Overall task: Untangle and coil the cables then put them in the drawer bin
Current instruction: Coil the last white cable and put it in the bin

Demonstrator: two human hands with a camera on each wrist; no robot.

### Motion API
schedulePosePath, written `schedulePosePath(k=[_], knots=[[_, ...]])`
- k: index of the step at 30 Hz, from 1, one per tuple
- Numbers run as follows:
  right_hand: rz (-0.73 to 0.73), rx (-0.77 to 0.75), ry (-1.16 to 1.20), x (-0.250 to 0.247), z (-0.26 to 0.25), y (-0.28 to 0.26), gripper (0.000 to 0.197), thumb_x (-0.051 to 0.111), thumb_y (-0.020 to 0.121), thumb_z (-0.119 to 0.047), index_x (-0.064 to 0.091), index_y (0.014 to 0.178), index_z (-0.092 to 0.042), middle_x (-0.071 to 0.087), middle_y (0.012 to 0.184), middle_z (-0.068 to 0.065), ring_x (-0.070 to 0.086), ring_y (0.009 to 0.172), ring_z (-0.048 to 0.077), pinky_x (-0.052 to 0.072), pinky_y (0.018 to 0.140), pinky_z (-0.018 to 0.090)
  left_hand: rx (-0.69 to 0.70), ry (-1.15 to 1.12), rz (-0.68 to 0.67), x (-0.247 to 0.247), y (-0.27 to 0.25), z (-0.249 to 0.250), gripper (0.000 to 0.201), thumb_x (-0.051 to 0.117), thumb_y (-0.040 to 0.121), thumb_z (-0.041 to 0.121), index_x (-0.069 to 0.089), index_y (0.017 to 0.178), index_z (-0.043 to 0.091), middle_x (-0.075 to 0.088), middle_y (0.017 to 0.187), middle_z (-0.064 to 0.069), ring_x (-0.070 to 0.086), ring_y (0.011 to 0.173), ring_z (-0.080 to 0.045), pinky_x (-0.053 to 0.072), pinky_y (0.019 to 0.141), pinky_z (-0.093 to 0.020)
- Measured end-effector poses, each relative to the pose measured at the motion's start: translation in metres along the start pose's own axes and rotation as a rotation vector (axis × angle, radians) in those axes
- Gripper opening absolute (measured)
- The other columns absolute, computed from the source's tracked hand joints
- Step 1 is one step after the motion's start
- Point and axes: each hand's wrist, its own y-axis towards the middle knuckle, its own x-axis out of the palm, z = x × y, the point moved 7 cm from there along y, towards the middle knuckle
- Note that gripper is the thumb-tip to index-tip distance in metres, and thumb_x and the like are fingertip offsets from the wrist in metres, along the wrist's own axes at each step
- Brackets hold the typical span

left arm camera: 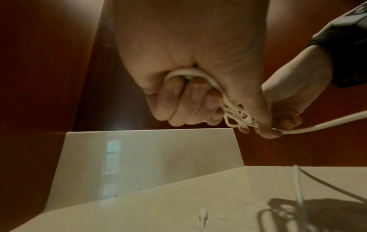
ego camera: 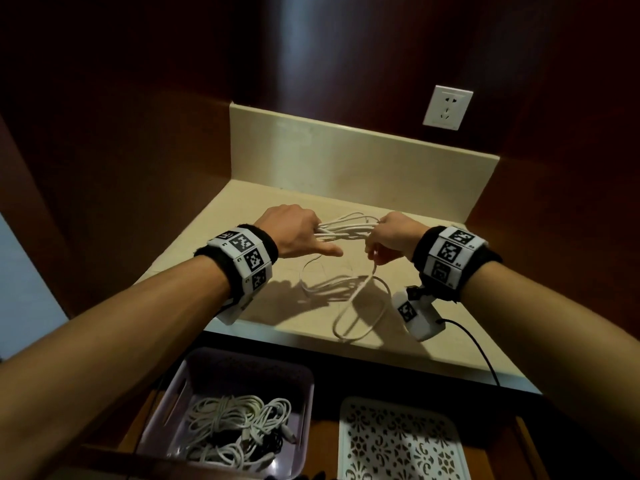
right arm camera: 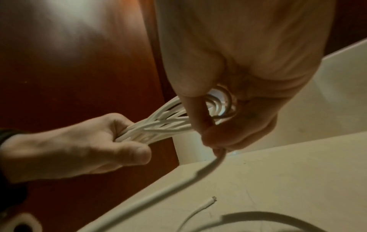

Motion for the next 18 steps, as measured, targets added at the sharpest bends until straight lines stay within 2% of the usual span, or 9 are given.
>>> schedulePosePath(k=[3, 6, 9, 11, 13, 15, 16, 18], knots=[[0.032, 0.027, 0.181, -0.006, -0.001, -0.001, 0.01, 0.056, 0.083, 0.01, 0.062, 0.075, 0.008, 0.063, 0.059, 0.016, 0.058, 0.039, 0.019, 0.053, 0.045, 0.023, -0.008, -0.057, 0.004, 0.001, 0.0, 0.002, 0.075, 0.05, 0.065, 0.087, 0.06, 0.074, 0.014, 0.056, 0.06, 0.0, 0.05, 0.056, -0.019, 0.036, 0.053, -0.028], [0.045, 0.046, 0.284, -0.009, -0.001, -0.003, 0.01, 0.055, 0.083, 0.012, 0.062, 0.077, 0.009, 0.062, 0.052, 0.014, 0.057, 0.037, 0.017, 0.052, 0.043, 0.022, -0.006, -0.113, -0.02, 0.004, 0.001, 0.006, 0.079, 0.05, 0.057, 0.091, 0.061, 0.076, 0.014, 0.058, 0.061, 0.001, 0.052, 0.057, -0.018, 0.038, 0.053, -0.027], [0.031, 0.049, 0.371, -0.008, -0.001, -0.006, 0.014, 0.051, 0.086, 0.015, 0.06, 0.077, 0.009, 0.061, 0.059, 0.017, 0.055, 0.035, 0.016, 0.05, 0.041, 0.022, 0.01, -0.082, -0.051, 0.008, 0.001, 0.011, 0.079, 0.055, 0.054, 0.091, 0.061, 0.079, 0.016, 0.059, 0.062, 0.002, 0.052, 0.058, -0.017, 0.04, 0.055, -0.028], [0.016, 0.056, 0.406, -0.006, 0.001, -0.007, 0.018, 0.047, 0.087, 0.016, 0.058, 0.075, 0.009, 0.059, 0.065, 0.018, 0.054, 0.035, 0.016, 0.049, 0.04, 0.021, 0.019, -0.03, -0.067, 0.011, 0.002, 0.011, 0.068, 0.063, 0.061, 0.082, 0.062, 0.082, 0.017, 0.061, 0.066, 0.002, 0.054, 0.061, -0.017, 0.04, 0.055, -0.028], [-0.005, 0.061, 0.415, -0.005, 0.004, -0.007, 0.02, 0.045, 0.088, 0.016, 0.056, 0.074, 0.009, 0.057, 0.067, 0.018, 0.053, 0.034, 0.015, 0.048, 0.04, 0.02, 0.027, 0.014, -0.069, 0.012, 0.002, 0.009, 0.049, 0.069, 0.071, 0.065, 0.063, 0.089, 0.02, 0.064, 0.073, 0.002, 0.059, 0.068, -0.019, 0.044, 0.06, -0.029], [-0.03, 0.055, 0.422, -0.005, 0.005, -0.008, 0.019, 0.043, 0.089, 0.015, 0.055, 0.075, 0.008, 0.056, 0.068, 0.017, 0.052, 0.035, 0.015, 0.048, 0.04, 0.02, 0.022, 0.043, -0.059, 0.013, 0.002, 0.007, 0.033, 0.069, 0.077, 0.049, 0.064, 0.092, 0.021, 0.065, 0.076, 0.001, 0.061, 0.072, -0.021, 0.048, 0.064, -0.03], [-0.039, 0.051, 0.422, -0.005, 0.005, -0.009, 0.018, 0.043, 0.089, 0.014, 0.055, 0.077, 0.008, 0.055, 0.068, 0.016, 0.051, 0.036, 0.015, 0.048, 0.04, 0.02, 0.008, 0.046, -0.05, 0.014, 0.002, 0.005, 0.028, 0.067, 0.079, 0.045, 0.065, 0.091, 0.02, 0.064, 0.075, 0.0, 0.061, 0.072, -0.022, 0.048, 0.063, -0.03], [-0.047, 0.032, 0.398, -0.007, 0.005, -0.009, 0.015, 0.045, 0.088, 0.014, 0.055, 0.079, 0.007, 0.056, 0.068, 0.017, 0.053, 0.039, 0.016, 0.05, 0.043, 0.021, -0.024, 0.033, -0.033, 0.014, 0.002, 0.003, 0.03, 0.063, 0.085, 0.048, 0.064, 0.085, 0.018, 0.06, 0.07, 0.0, 0.059, 0.071, -0.023, 0.043, 0.06, -0.03]])
